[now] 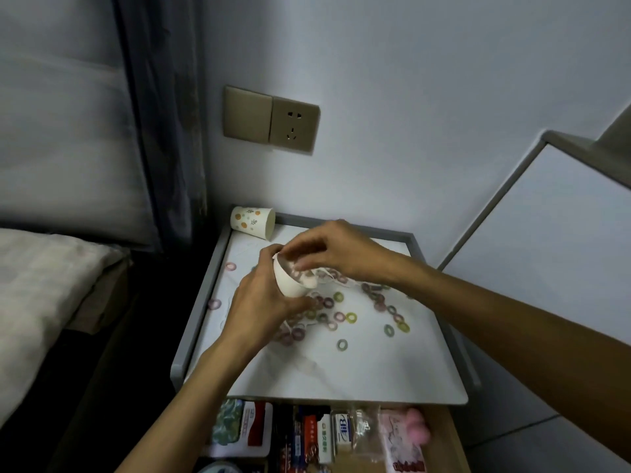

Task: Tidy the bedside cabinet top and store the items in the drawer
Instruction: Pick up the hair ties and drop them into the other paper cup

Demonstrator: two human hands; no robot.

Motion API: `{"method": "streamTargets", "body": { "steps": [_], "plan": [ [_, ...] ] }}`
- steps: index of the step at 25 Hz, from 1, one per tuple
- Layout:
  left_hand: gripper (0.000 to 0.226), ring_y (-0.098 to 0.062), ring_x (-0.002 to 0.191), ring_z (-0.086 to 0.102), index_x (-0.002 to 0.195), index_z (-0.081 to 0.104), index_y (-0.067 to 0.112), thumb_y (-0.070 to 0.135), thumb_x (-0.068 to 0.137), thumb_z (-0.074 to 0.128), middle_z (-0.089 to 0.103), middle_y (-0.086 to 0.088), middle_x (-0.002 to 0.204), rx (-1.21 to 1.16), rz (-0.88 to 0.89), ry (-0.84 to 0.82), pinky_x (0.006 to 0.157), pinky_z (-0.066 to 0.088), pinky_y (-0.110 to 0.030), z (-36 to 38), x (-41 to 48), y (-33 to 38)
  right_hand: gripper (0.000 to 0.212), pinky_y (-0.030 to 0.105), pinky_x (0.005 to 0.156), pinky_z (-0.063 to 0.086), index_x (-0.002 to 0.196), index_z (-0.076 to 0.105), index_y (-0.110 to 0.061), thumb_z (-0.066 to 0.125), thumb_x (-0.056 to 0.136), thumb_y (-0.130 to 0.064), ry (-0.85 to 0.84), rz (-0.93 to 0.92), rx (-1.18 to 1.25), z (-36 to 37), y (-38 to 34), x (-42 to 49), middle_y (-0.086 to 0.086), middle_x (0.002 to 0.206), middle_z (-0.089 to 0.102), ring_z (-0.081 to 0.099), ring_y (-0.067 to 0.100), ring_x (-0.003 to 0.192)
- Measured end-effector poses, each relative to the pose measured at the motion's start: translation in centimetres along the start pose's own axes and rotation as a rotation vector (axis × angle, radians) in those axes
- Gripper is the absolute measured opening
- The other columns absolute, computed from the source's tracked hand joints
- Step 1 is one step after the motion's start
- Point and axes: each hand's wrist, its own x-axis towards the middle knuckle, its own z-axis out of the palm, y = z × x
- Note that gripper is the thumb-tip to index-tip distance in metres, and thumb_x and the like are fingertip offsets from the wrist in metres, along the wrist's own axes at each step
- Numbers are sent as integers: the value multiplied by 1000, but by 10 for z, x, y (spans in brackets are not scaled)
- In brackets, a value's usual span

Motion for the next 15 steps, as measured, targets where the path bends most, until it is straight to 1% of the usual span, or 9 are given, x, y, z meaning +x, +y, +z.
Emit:
{"method": "streamTargets", "body": {
  "steps": [2,4,5,6,7,8,10,12,15],
  "plan": [
    [87,-16,94,62,126,43,37,32,54,91,64,11,102,-25,-37,46,73,52,-34,-8,3,-3,16,17,82,54,97,74,-19,70,86,-9,199,71,163,-11,20,5,-4,95,75,71,7,89],
    [86,-23,101,60,125,46,36,32,53,92,65,6,104,-41,-58,73,80,54,-40,-15,8,-5,12,18,79,56,97,74,-12,67,89,-8,341,254,107,-17,53,9,2,93,75,70,13,84],
    [85,-23,101,60,125,47,35,31,52,92,65,5,105,-53,-59,82,81,54,-39,-17,9,-6,12,15,76,54,99,73,-11,68,89,-11,328,373,-5,-16,72,8,4,97,74,68,11,83],
    [84,-20,98,61,124,48,34,31,52,92,65,5,105,-64,-56,94,78,54,-35,-20,11,-5,16,13,74,51,104,72,-11,70,88,-15,267,477,-139,-12,90,7,6,104,72,65,10,85],
    [83,-16,94,62,122,49,34,31,52,92,66,6,104,-71,-55,107,74,53,-30,-22,12,-5,25,15,75,46,110,69,-12,72,86,-21,187,556,-247,-4,107,4,6,111,69,63,13,92],
    [81,-14,92,62,121,49,33,31,52,92,65,7,103,-75,-57,117,71,51,-26,-24,12,-5,35,19,80,44,115,66,-12,74,84,-26,126,600,-308,6,120,2,6,117,65,61,16,100],
    [80,-15,92,62,120,50,32,31,53,92,65,7,104,-88,-70,125,71,51,-26,-26,14,-5,41,25,86,43,118,62,-12,76,82,-28,133,614,-319,23,134,-2,7,118,62,58,21,106],
    [81,-16,94,62,121,50,31,31,53,93,64,6,105,-92,-80,125,72,50,-27,-27,16,-6,29,25,81,44,109,66,-13,76,83,-24,208,598,-266,33,139,-2,8,113,66,60,20,99],
    [81,-15,93,61,121,50,31,32,53,93,64,7,105,-89,-80,114,71,51,-27,-27,16,-6,14,23,76,42,98,72,-12,72,86,-19,243,589,-255,40,141,-4,9,105,70,63,20,93]
  ]
}}
